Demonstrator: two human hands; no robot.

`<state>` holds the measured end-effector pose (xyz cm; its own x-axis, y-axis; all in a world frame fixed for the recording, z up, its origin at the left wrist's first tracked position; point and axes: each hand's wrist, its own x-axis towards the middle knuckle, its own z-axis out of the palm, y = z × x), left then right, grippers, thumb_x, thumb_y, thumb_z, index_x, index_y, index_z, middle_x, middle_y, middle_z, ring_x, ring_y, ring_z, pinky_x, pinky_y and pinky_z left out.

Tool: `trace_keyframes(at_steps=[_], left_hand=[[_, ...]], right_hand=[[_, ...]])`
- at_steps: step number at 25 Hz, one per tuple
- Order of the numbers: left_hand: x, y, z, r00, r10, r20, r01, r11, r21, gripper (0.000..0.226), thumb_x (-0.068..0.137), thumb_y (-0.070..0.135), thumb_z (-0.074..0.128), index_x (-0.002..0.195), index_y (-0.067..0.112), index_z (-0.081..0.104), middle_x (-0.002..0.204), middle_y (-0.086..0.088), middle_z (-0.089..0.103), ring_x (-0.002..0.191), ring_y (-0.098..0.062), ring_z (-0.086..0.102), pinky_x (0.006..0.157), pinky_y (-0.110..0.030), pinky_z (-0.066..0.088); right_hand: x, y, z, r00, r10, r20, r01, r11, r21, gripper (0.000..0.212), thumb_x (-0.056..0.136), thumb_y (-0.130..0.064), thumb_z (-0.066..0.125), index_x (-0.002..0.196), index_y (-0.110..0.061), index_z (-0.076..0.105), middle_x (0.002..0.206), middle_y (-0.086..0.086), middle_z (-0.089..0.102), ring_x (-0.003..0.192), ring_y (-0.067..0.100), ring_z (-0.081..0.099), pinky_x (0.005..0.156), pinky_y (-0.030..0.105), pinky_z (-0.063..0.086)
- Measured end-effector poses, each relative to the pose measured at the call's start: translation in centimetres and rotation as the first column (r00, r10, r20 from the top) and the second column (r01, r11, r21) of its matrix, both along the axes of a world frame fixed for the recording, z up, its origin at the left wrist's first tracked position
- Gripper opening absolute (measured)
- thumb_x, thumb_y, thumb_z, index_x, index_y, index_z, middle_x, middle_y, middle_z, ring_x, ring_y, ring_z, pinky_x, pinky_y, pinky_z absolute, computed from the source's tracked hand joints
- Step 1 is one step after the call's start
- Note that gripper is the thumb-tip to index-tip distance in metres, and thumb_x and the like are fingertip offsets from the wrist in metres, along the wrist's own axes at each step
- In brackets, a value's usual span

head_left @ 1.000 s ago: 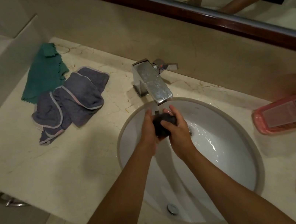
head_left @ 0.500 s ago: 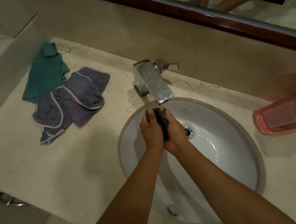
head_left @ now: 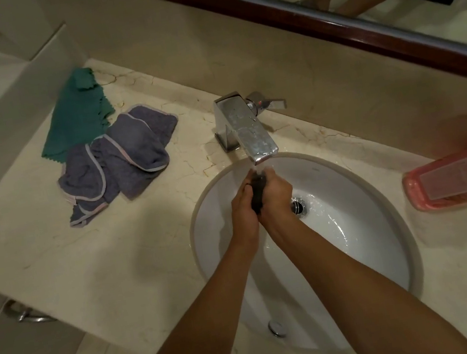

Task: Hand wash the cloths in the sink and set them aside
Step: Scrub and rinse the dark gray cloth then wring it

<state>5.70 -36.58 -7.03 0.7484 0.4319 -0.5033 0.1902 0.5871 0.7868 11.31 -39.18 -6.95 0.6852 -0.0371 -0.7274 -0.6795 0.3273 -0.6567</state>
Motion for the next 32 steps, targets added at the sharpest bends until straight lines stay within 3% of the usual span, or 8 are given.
trace_keyframes(at_steps=[5,9,12,15,21,24,27,32], left_hand=[[0.3,0.8,1.0,0.960,-0.092,-0.265,0.082,0.996,-0.046,0.031,0.105,0.030,0.037,0.114,0.023,0.066,0.104,-0.001,0.071,0.094,-0.015,0.067,0.072,-0.035,0.057],[0.6,1.8,0.6,0.915,-0.186,-0.357,0.296,0.912,0.284,0.037,0.106,0.044,0.041,0.107,0.018,0.068,0.086,-0.003,0.071,0.069,-0.020,0.069,0.056,-0.025,0.055],[0.5,2.5,-0.3,0.973,-0.090,-0.212,0.165,0.916,0.366,0.026,0.106,0.018,0.046,0.122,0.019,0.067,0.102,-0.003,0.070,0.090,-0.016,0.067,0.079,-0.023,0.057],[0.1,2.9,-0.9,0.987,-0.128,-0.102,0.153,0.943,0.294,0.037,0.106,0.009,0.042,0.140,0.014,0.056,0.127,-0.008,0.063,0.116,-0.019,0.062,0.100,-0.034,0.054],[0.5,3.2,-0.5,0.959,0.120,-0.258,-0.107,0.992,0.063,0.030,0.103,0.018,0.049,0.124,0.007,0.066,0.111,-0.013,0.068,0.096,-0.020,0.066,0.071,-0.030,0.059],[0.9,2.8,-0.4,0.963,-0.012,-0.270,0.005,1.000,-0.029,0.033,0.096,0.036,0.062,0.108,0.006,0.069,0.104,-0.013,0.071,0.096,-0.024,0.069,0.068,-0.033,0.059],[1.5,1.8,-0.5,0.972,-0.075,-0.222,0.078,0.997,0.002,0.024,0.092,0.038,0.070,0.095,0.014,0.067,0.096,-0.008,0.071,0.090,-0.022,0.069,0.070,-0.033,0.058],[3.2,0.3,-0.9,0.936,0.100,-0.336,-0.034,0.980,0.197,0.035,0.102,0.035,0.056,0.082,0.012,0.073,0.078,-0.007,0.074,0.074,-0.021,0.071,0.069,-0.034,0.059]], right_hand=[[0.1,-1.6,0.0,0.996,0.079,-0.040,-0.073,0.988,0.136,0.028,0.100,-0.039,0.054,0.103,-0.016,0.068,0.099,0.010,0.071,0.090,0.025,0.070,0.064,0.035,0.057],[0.0,-2.8,0.3,0.946,0.280,0.165,-0.271,0.960,-0.075,0.010,0.101,-0.028,0.056,0.106,-0.026,0.064,0.117,0.011,0.064,0.107,0.029,0.063,0.067,0.035,0.059],[0.3,-3.8,0.3,0.903,0.399,0.158,-0.367,0.909,-0.200,0.025,0.094,-0.029,0.067,0.117,-0.021,0.059,0.119,0.010,0.062,0.107,0.024,0.063,0.081,0.040,0.062],[0.7,-4.7,0.2,0.895,0.440,0.074,-0.424,0.889,-0.172,0.045,0.091,-0.030,0.073,0.127,-0.012,0.053,0.120,0.013,0.062,0.107,0.026,0.066,0.072,0.033,0.063],[2.1,-5.4,0.2,0.916,0.392,-0.082,-0.398,0.870,-0.290,0.026,0.098,-0.038,0.058,0.090,-0.015,0.067,0.085,0.007,0.071,0.086,0.024,0.068,0.071,0.032,0.054],[2.1,-5.5,0.7,0.960,0.254,-0.119,-0.251,0.967,0.040,0.038,0.100,-0.045,0.052,0.088,-0.014,0.071,0.079,0.005,0.075,0.075,0.021,0.074,0.065,0.031,0.057],[1.7,-5.2,0.7,0.972,0.171,-0.160,-0.131,0.964,0.232,0.050,0.092,-0.062,0.055,0.091,-0.017,0.076,0.096,0.008,0.076,0.089,0.025,0.074,0.083,0.042,0.060],[-0.5,-2.5,0.0,0.962,0.271,0.024,-0.271,0.962,-0.017,0.021,0.096,-0.042,0.063,0.097,-0.023,0.070,0.101,0.007,0.075,0.093,0.023,0.073,0.081,0.040,0.060]])
